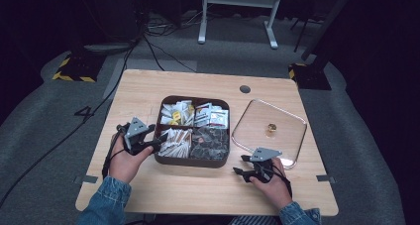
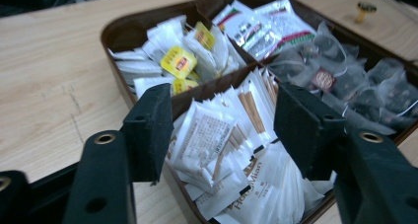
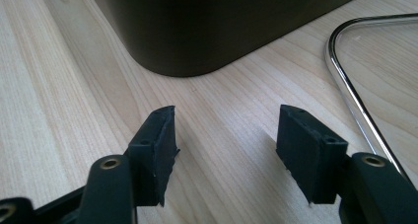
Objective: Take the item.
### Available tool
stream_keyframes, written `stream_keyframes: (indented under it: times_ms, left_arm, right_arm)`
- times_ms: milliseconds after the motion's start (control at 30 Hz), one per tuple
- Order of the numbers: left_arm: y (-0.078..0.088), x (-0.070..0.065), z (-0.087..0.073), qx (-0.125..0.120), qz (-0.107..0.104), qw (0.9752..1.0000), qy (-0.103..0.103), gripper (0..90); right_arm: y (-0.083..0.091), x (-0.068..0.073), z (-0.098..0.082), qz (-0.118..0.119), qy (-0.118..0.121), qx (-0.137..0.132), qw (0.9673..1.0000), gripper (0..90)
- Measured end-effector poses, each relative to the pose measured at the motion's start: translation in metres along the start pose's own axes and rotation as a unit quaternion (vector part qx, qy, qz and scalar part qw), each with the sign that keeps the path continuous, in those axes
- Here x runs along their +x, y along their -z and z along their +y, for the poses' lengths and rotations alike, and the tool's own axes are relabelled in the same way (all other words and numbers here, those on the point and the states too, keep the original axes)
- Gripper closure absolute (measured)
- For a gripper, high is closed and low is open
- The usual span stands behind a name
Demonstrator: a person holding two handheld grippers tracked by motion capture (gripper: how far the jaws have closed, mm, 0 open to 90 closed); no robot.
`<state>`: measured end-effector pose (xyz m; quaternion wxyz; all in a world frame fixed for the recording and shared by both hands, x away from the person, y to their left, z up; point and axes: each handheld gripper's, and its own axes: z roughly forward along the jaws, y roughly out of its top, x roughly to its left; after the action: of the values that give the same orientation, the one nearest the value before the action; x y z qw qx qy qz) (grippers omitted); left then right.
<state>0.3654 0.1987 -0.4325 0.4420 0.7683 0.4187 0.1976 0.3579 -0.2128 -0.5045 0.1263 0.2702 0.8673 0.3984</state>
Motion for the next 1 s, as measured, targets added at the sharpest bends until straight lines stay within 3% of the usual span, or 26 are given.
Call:
stream_keyframes:
  times_ms: [167,300,333,533,633,767,800,900,1000]
  left_arm:
    - [-0.011,-0.001,-0.003,0.015,-0.003,0.9999,0.003,49.1]
    - [-0.024,-0.005,-0.005,0.031,-0.004,0.9995,-0.01,50.1]
    - [-0.03,-0.007,-0.005,0.041,0.004,0.9989,-0.022,50.1]
    - [-0.043,-0.007,-0.005,0.055,0.024,0.9976,-0.035,51.0]
    - [-0.047,-0.007,-0.005,0.066,0.03,0.9965,-0.041,58.2]
    - [-0.047,-0.004,-0.004,0.071,0.034,0.9964,-0.03,65.9]
    - [-0.046,-0.002,-0.003,0.077,0.036,0.996,-0.026,74.9]
    - [-0.045,0.0,-0.002,0.078,0.036,0.9961,-0.019,87.1]
    - [-0.045,0.003,-0.002,0.076,0.033,0.9965,-0.01,89.7]
  right_arm:
    - [0.0,0.0,0.0,0.0,0.0,0.0,1.0,40.6]
    - [0.0,0.0,0.0,0.0,0.0,0.0,1.0,40.8]
    - [0.0,0.0,0.0,0.002,0.002,-0.001,1.0,40.7]
    - [0.0,0.001,0.0,0.003,0.003,-0.001,1.0,40.8]
    - [0.001,0.001,-0.001,0.004,0.004,-0.001,1.0,40.7]
    - [0.001,0.001,-0.001,0.006,0.006,-0.001,1.0,40.6]
    - [0.002,0.002,-0.002,0.008,0.007,-0.001,0.9999,40.6]
    - [0.003,0.002,-0.003,0.01,0.009,-0.001,0.9999,40.6]
    - [0.004,0.003,-0.004,0.01,0.009,-0.001,0.9999,40.5]
